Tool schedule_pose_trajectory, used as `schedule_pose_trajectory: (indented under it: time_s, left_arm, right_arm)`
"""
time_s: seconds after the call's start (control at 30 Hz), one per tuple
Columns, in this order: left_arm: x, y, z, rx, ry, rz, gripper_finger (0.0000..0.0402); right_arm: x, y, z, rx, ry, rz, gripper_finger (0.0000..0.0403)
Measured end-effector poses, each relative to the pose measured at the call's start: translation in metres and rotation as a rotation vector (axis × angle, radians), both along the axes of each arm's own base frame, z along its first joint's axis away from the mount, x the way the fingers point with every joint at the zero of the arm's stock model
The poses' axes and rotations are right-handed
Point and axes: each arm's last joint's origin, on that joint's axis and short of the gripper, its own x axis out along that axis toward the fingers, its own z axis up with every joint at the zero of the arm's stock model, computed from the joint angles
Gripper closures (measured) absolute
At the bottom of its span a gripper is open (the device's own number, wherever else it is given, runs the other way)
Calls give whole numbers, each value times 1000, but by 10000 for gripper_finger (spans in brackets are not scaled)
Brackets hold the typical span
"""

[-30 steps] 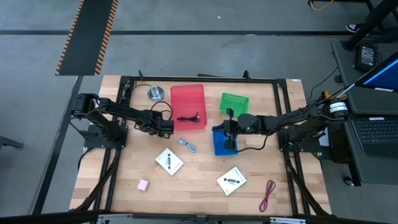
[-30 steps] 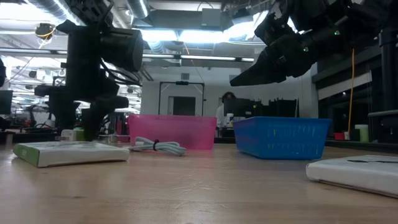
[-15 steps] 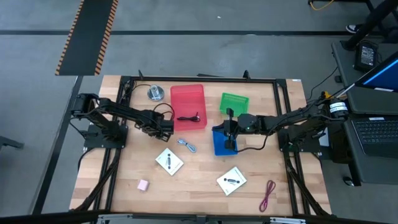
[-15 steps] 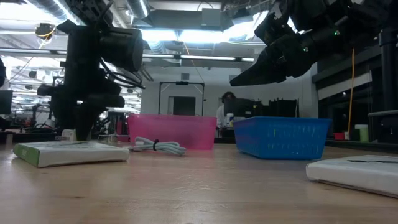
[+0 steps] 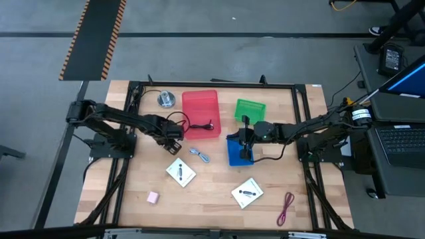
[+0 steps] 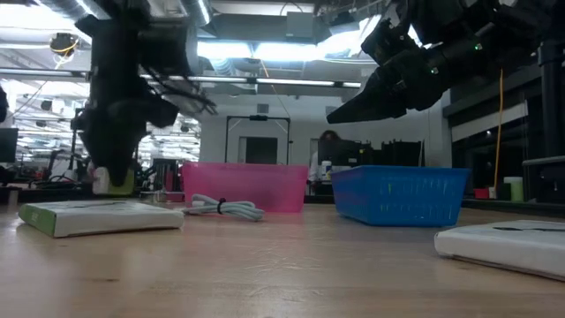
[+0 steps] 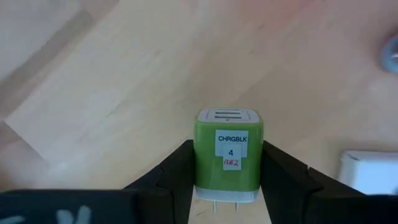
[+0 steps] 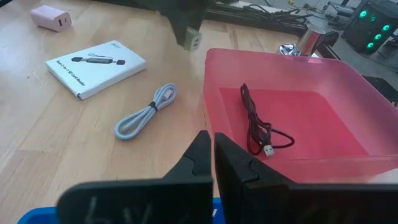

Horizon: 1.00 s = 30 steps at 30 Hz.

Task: Pick and place items into bin
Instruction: Put the green charger adapter into the blue bin

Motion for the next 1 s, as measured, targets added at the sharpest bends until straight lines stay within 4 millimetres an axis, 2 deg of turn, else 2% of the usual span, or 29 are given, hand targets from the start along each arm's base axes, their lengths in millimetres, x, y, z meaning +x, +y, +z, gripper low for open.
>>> schedule_pose_trajectory:
  time_s: [0.33, 0.63, 0.8, 1.0]
  left_arm:
    - [-14, 2, 47, 124, -302, -115, 261]
    - [5, 2, 86, 334, -714, -471, 261]
    - [16, 2, 94, 425, -817, -637, 261]
    - [26, 2, 91, 471, -827, -703, 261]
  right_arm:
    - [0, 0, 0, 0, 1, 0, 402]
    - [1, 0, 2, 0, -24, 1, 402]
    - [1, 0, 9, 1, -74, 1, 402]
    - [-2, 0, 15, 4, -93, 1, 402]
